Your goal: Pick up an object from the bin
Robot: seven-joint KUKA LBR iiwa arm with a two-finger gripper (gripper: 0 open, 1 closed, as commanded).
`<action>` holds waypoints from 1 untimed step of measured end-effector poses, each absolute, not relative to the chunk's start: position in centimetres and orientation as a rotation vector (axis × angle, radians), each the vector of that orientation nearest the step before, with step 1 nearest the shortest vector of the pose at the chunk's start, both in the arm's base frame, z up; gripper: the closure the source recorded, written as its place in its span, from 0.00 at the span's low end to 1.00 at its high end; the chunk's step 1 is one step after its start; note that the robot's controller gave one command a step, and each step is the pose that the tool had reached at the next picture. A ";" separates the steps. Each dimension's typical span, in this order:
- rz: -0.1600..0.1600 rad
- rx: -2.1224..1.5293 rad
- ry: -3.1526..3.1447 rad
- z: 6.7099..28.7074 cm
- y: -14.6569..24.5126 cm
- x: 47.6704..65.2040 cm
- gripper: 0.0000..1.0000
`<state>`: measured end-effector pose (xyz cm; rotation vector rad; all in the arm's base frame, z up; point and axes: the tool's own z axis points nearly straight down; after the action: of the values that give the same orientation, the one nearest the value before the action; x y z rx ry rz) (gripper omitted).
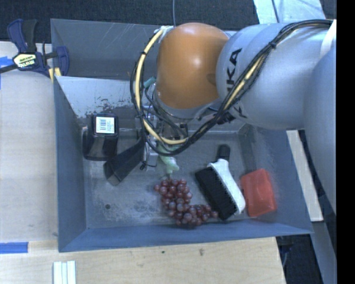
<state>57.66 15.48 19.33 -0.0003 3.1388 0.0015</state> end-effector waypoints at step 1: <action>0.003 -0.077 3.131 16.6 15.9 57.9 0.00</action>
Offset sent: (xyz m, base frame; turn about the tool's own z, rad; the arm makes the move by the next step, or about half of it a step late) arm -0.0034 0.0189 -0.1208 -0.3167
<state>57.85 15.85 16.59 -0.0768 3.1307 0.0032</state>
